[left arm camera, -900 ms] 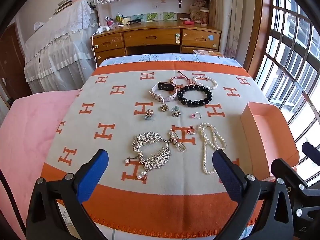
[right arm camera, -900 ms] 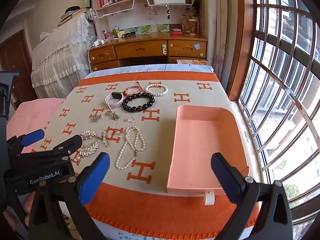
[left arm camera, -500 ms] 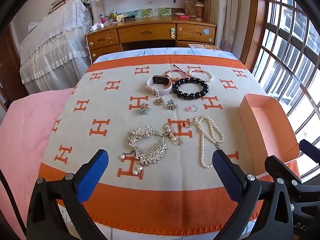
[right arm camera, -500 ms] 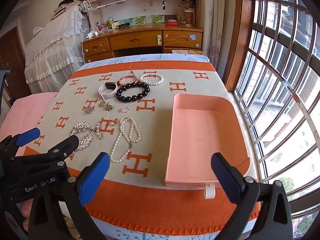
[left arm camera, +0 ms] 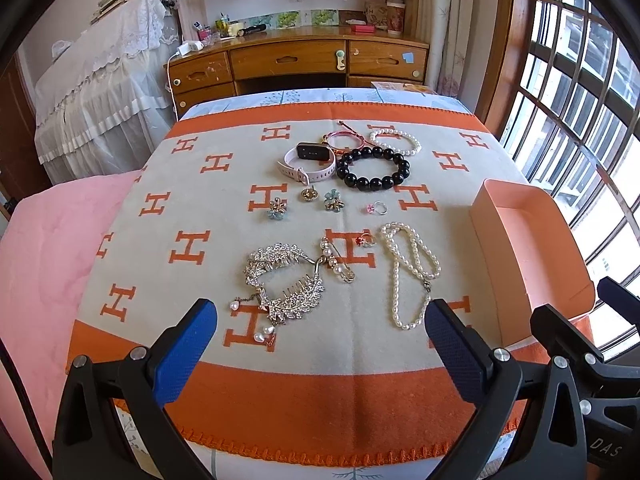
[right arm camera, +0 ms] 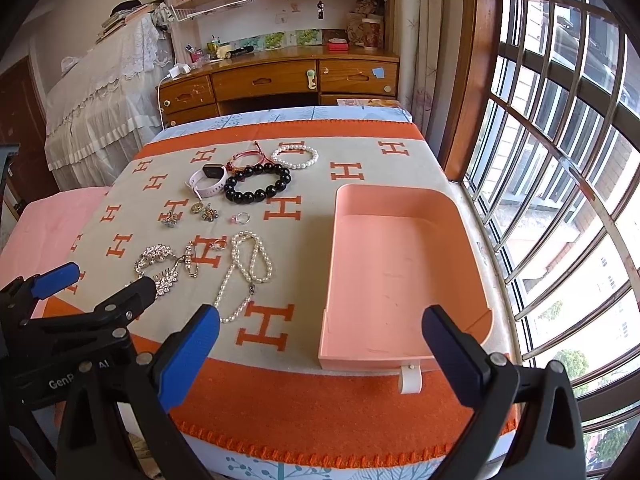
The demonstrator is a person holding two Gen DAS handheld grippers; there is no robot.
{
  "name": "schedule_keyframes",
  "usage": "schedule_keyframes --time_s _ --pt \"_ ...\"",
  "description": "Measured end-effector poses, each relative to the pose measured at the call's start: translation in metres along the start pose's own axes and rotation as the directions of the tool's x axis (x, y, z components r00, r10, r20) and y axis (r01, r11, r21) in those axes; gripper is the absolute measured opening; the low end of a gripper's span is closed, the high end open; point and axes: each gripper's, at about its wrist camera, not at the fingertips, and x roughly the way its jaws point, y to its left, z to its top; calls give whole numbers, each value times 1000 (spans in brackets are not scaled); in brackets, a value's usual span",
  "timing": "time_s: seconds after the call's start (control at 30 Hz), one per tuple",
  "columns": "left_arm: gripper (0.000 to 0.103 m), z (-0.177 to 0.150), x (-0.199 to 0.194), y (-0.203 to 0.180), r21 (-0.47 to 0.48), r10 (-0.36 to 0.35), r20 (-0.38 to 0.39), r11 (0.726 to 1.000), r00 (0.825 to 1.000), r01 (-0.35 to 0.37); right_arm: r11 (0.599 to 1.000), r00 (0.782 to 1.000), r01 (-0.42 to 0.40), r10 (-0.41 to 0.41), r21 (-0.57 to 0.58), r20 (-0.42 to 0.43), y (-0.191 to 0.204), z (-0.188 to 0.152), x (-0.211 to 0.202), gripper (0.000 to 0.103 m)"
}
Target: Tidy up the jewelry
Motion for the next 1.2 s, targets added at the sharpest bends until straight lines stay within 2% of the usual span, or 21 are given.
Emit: schedule_keyframes --time_s 1.2 --pt "102 -4 10 3 7 7 -27 1000 1000 -6 1000 1000 2 -2 7 -3 -1 2 5 102"
